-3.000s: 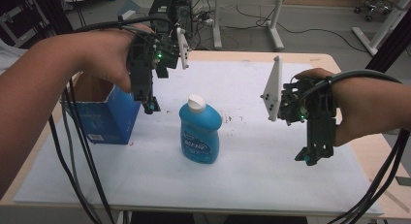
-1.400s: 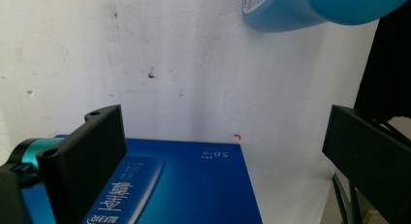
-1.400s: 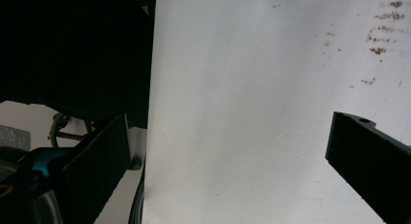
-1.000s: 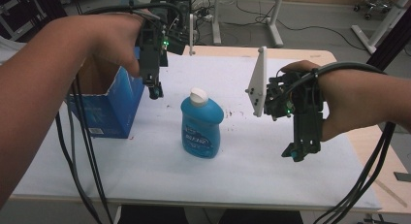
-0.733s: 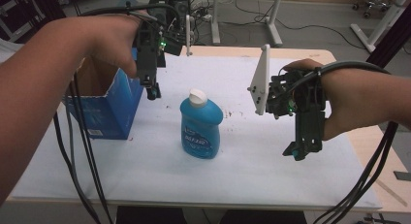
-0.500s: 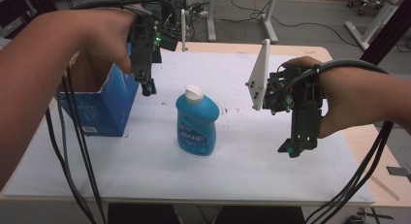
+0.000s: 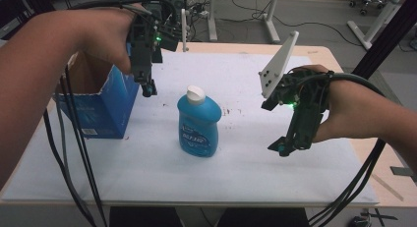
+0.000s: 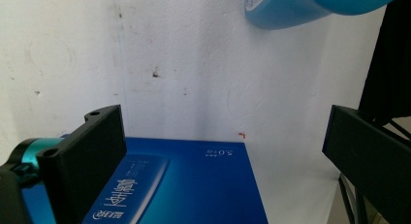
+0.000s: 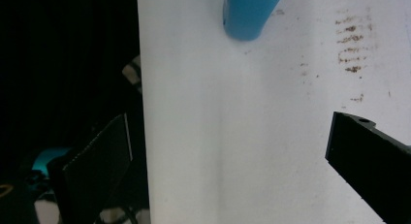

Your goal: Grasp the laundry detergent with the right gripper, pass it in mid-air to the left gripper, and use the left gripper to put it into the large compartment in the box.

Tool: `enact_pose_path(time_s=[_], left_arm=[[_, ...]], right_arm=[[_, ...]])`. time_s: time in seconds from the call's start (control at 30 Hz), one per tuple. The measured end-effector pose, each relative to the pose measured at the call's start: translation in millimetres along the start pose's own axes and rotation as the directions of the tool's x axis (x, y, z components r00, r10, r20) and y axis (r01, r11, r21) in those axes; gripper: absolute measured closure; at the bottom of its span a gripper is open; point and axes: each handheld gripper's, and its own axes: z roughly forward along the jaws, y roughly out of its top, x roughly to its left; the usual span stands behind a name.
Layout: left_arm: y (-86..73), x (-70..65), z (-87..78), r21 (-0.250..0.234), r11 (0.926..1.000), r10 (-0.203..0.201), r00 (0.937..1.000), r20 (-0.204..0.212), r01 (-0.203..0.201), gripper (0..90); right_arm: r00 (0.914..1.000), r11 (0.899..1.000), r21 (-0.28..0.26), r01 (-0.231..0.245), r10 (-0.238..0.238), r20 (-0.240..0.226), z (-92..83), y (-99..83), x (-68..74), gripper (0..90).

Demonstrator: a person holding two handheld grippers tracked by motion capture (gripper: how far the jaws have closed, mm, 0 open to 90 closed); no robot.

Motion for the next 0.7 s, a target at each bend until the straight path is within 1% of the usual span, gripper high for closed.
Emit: enact_pose_path(time_s=[0.03,0.1,0.13,0.2,0.27,0.33,0.4,0.47,0.5,0.53,0.6,0.7], left_arm=[[-0.3,-0.1,-0.3,-0.002,1.0,0.0,1.0,0.0,0.0,1.8],[-0.7,-0.7,-0.8,-0.001,1.0,0.004,1.0,-0.008,-0.004,1.8],[-1.0,-1.3,-0.7,-0.003,1.0,-0.001,1.0,-0.005,0.001,1.8],[-1.2,-1.9,-0.5,0.0,1.0,0.005,1.0,-0.008,-0.005,1.8],[-1.4,-2.6,0.4,0.001,1.0,0.002,1.0,-0.006,-0.002,1.8],[-1.6,-3.2,0.5,0.005,1.0,0.0,1.0,-0.005,0.0,1.8],[-1.9,-2.9,0.7,0.004,1.0,-0.004,1.0,-0.004,0.004,1.8],[-2.7,-2.5,1.0,0.002,0.9999,-0.012,0.9999,-0.005,0.012,1.8],[-2.6,-2.4,0.8,0.004,0.9999,-0.013,0.9999,-0.005,0.013,1.8],[-2.6,-2.2,0.6,0.006,0.9999,-0.012,0.9999,-0.004,0.012,1.8],[-2.5,-2.0,0.6,0.006,0.9999,-0.01,0.9999,-0.005,0.01,1.8],[-2.0,-1.8,1.1,0.004,1.0,-0.007,1.0,-0.003,0.007,1.8]], right_arm=[[0.9999,1.0,-0.022,-0.013,0.013,0.001,2.5,-1.9,-0.7,1.8],[0.9996,0.998,-0.049,-0.029,0.029,-0.002,6.9,-4.7,-2.0,1.7],[0.9994,0.998,-0.055,-0.033,0.033,0.004,8.4,-5.6,-2.4,1.8],[0.9991,0.995,-0.087,-0.041,0.042,0.01,12.8,-7.9,-4.2,1.8],[0.9979,0.992,-0.108,-0.059,0.061,0.019,16.2,-10.2,-4.6,1.8],[0.9977,0.99,-0.129,-0.063,0.066,0.017,20.0,-12.1,-5.5,1.7],[0.9969,0.986,-0.153,-0.069,0.074,0.028,23.5,-13.3,-5.1,1.8],[0.9965,0.979,-0.188,-0.075,0.08,0.024,27.6,-15.1,-5.7,1.8],[0.9963,0.974,-0.213,-0.073,0.081,0.028,30.8,-16.4,-6.7,1.7],[0.9959,0.971,-0.225,-0.079,0.086,0.025,32.7,-17.3,-7.3,1.7],[0.9941,0.962,-0.251,-0.103,0.108,0.008,36.8,-20.1,-8.9,1.7],[0.9914,0.941,-0.313,-0.128,0.13,-0.016,42.2,-23.6,-12.9,1.7]])
